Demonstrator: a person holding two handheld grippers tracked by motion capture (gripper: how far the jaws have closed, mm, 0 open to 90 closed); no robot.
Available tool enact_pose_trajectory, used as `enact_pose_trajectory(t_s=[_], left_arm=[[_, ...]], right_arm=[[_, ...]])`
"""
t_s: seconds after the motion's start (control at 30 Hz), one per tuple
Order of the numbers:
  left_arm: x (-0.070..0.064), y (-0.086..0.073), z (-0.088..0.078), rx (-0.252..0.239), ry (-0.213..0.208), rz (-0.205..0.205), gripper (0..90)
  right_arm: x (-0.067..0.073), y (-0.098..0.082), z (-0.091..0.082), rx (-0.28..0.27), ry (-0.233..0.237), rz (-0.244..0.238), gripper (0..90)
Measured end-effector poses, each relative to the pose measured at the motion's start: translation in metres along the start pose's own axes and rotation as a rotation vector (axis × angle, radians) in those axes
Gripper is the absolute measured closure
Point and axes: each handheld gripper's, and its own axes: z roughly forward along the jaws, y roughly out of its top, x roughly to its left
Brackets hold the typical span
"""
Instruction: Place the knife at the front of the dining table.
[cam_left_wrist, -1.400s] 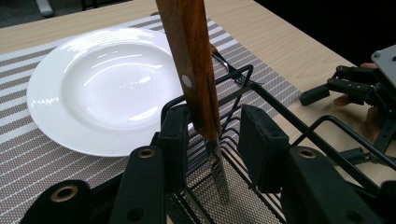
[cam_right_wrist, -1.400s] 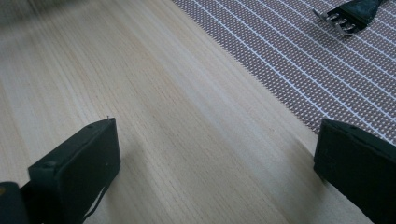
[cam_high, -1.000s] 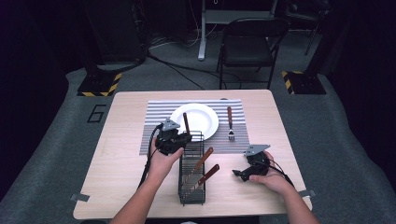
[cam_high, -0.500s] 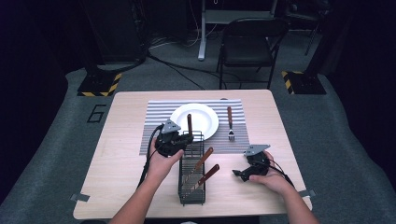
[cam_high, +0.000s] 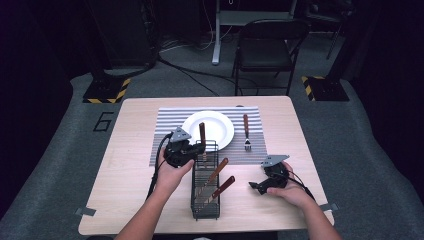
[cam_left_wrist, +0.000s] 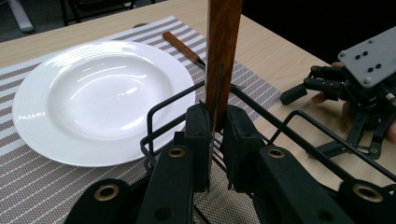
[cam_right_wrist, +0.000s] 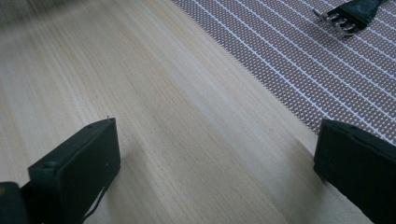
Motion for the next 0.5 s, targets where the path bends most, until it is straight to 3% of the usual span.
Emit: enact_pose_trajectory(t_s=[0.5], left_arm=[[-0.001,0.016,-0.016,-0.005,-0.026,0.013,80.9]], right_arm=[[0.000,0.000,0.000,-0.002,-0.001,0.006,0.0]])
